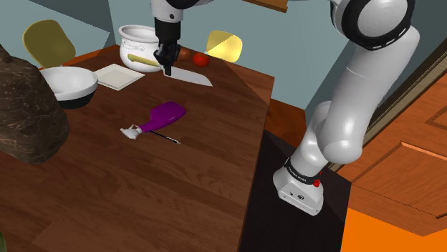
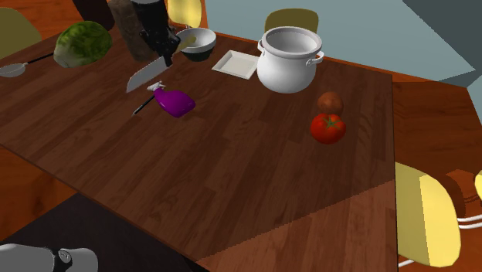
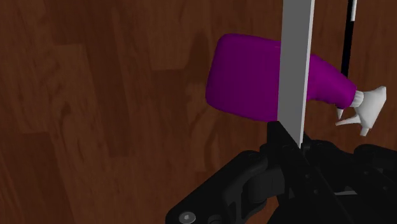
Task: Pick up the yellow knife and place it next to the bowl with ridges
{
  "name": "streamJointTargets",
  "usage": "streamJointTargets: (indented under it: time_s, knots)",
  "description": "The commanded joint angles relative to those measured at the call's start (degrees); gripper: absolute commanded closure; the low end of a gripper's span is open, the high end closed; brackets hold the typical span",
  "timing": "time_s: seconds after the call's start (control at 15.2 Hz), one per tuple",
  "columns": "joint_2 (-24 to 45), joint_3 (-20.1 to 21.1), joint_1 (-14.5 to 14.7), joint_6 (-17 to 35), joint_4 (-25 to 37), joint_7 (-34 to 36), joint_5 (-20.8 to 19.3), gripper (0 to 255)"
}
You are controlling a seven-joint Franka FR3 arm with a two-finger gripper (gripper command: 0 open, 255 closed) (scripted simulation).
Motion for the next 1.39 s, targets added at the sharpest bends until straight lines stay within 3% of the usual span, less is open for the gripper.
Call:
streamJointTargets:
  time_s: [0.0,0.46,1.32]
  knots:
    - [2.76,0.91,1.14,-1.10,3.89,2.11,0.02,255]
    - [13.57,3.30,5.23,-5.55,19.16,8.62,-0.49,255]
    - [14.55,3.26,5.22,4.02,10.56,8.62,-0.51,255]
